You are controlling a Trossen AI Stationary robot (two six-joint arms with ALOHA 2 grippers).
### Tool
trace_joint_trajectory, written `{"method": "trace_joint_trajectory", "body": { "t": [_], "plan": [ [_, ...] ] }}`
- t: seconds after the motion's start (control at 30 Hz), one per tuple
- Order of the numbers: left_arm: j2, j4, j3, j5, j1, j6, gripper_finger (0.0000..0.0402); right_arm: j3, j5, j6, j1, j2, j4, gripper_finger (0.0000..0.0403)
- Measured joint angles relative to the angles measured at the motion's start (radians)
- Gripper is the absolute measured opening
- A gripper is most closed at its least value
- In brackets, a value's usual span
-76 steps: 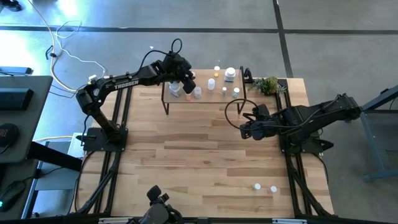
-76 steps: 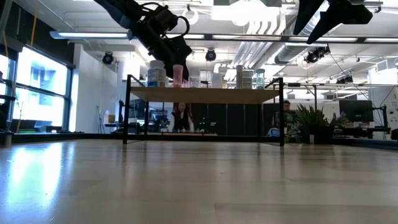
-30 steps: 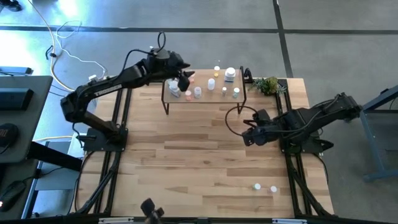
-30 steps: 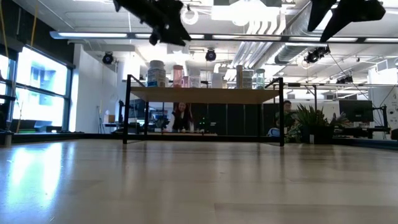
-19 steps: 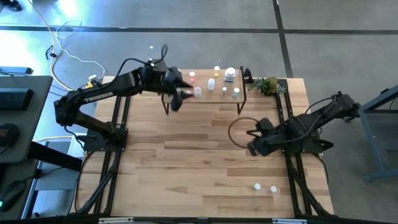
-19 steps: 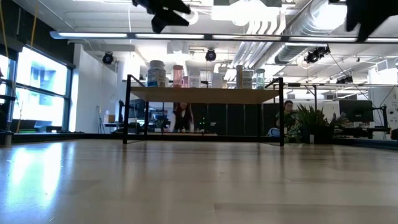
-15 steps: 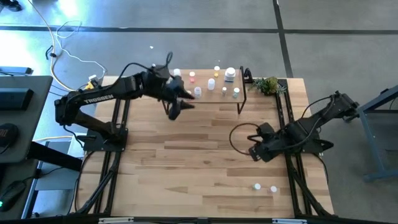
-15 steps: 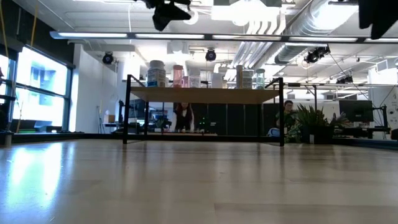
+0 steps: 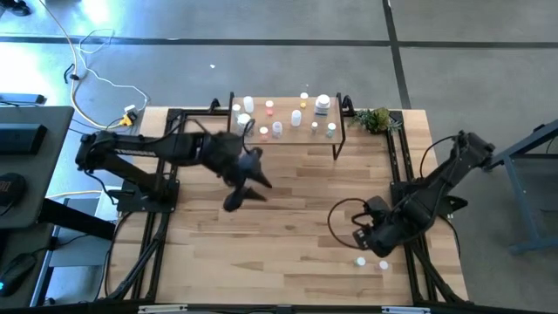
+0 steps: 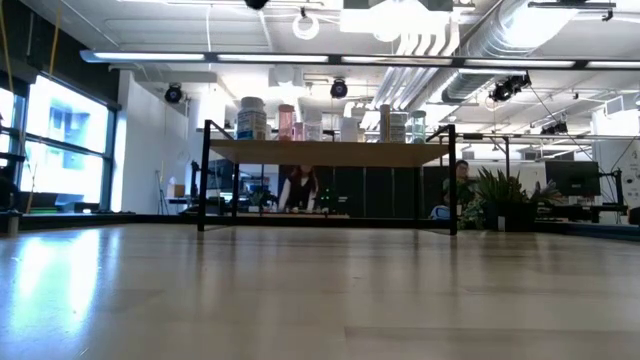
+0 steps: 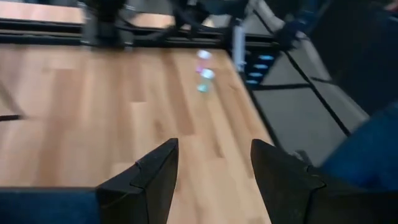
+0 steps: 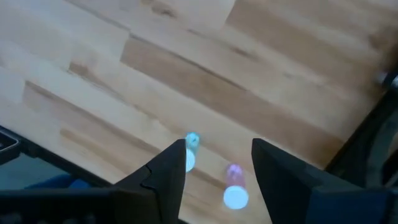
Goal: Pick and place medicine bottles onto shelf by color
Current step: Put the green transparent pill bottle on the shelf
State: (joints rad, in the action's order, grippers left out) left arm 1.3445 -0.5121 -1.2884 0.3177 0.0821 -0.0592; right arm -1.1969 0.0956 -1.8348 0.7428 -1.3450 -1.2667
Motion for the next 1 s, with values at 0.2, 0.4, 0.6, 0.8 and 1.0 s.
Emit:
{"method": "trace_joint_trajectory", "body": {
  "t": [0.2,0.4,0.6,0.8,1.0],
  "plan": [
    [0.000,0.049,0.000,-0.008,-0.144,-0.067,0.0193,0.000,0.000,-0.051,0.056,-0.053,0.081,0.0203],
    [0.000,0.112,0.000,-0.021,-0.242,-0.118,0.0193,0.000,-0.063,-0.051,0.083,-0.112,0.149,0.0208],
    [0.000,0.118,0.000,-0.078,-0.303,-0.157,0.0193,0.000,-0.084,-0.044,0.085,-0.178,0.193,0.0208],
    [0.000,0.114,0.000,-0.079,-0.335,-0.176,0.0193,0.001,-0.090,-0.043,0.085,-0.238,0.224,0.0208],
    [0.000,0.113,0.000,-0.079,-0.351,-0.174,0.0193,0.001,-0.093,-0.043,0.085,-0.298,0.264,0.0208]
  ]
}}
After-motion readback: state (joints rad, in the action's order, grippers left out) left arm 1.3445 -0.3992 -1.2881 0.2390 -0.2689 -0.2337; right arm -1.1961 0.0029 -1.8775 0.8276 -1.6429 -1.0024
